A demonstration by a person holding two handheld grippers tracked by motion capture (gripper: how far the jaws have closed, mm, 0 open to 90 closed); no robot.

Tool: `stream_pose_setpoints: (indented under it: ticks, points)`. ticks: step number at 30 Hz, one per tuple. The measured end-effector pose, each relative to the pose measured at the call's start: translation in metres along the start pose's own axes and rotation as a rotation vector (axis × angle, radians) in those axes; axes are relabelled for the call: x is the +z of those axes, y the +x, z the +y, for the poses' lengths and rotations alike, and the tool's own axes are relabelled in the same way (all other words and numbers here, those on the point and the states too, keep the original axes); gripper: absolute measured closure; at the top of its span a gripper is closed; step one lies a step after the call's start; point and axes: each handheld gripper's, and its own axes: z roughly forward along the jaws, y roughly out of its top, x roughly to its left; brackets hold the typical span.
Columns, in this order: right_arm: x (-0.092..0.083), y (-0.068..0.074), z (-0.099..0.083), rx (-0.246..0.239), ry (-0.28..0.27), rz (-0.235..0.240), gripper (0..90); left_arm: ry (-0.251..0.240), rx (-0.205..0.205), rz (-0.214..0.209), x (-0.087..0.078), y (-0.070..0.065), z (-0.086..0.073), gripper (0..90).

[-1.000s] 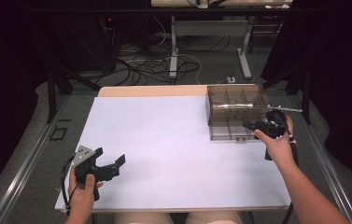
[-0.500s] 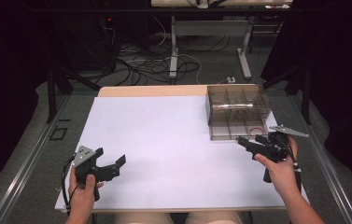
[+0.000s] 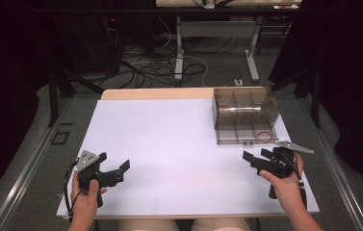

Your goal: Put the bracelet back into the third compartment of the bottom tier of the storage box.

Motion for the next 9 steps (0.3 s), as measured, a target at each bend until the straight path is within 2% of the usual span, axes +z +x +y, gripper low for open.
stream_pose_setpoints:
  ticks: [9]
  points:
    - [0.0006,0.0004,-0.0075,-0.008,0.001,0.001,16.1,0.002,-0.001,0.005,-0.0004,0.0005,0.0,5.6]
